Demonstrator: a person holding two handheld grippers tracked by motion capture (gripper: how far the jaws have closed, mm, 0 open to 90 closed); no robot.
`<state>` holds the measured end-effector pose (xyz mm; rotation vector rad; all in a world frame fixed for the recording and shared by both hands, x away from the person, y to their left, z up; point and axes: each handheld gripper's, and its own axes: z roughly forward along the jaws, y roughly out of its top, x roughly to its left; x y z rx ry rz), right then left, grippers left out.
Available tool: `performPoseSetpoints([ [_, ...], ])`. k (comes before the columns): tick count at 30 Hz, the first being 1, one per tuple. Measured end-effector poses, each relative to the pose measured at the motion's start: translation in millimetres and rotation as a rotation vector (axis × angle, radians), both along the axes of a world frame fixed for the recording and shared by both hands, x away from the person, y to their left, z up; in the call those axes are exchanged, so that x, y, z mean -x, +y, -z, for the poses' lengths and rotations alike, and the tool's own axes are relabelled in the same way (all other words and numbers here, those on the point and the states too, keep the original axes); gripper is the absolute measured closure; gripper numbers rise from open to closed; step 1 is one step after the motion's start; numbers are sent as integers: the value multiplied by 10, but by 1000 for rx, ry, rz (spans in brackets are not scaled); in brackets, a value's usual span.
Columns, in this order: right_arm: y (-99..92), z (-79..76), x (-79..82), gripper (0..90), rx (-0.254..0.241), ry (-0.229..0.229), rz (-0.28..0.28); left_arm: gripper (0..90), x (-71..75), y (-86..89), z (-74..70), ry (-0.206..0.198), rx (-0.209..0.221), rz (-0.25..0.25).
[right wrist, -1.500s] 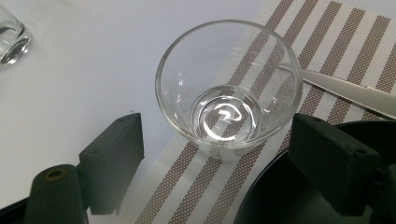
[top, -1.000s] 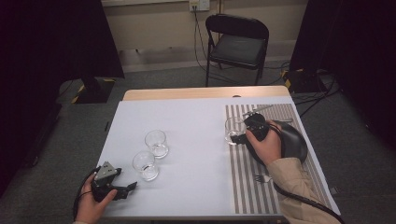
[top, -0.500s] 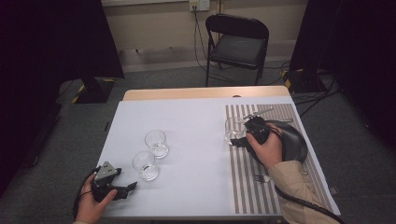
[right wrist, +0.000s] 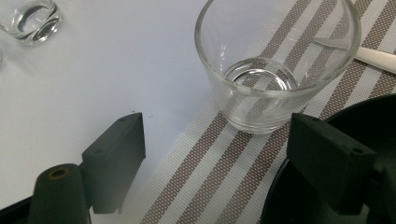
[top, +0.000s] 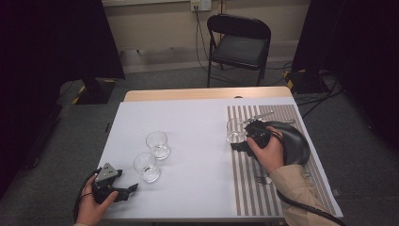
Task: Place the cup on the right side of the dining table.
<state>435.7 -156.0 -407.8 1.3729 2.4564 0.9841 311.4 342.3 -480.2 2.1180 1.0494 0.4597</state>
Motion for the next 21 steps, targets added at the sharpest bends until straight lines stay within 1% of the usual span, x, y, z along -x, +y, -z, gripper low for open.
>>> performPoseSetpoints([
  [8,17,19,27,184,-5,4,-7,122,0,-1,0,0,1,-1],
  [15,71,25,57,184,0,7,-27,122,0,0,0,0,0,0],
  [16,78,31,58,184,-2,0,-36,122,0,-1,1,0,1,-1],
  [19,98,38,67,183,-3,4,-47,122,1,-1,0,-1,1,-1],
  [20,106,37,74,184,-2,8,-41,122,1,-1,0,0,0,-1],
  [21,110,43,73,183,0,1,-47,122,1,-1,0,-1,0,-1],
])
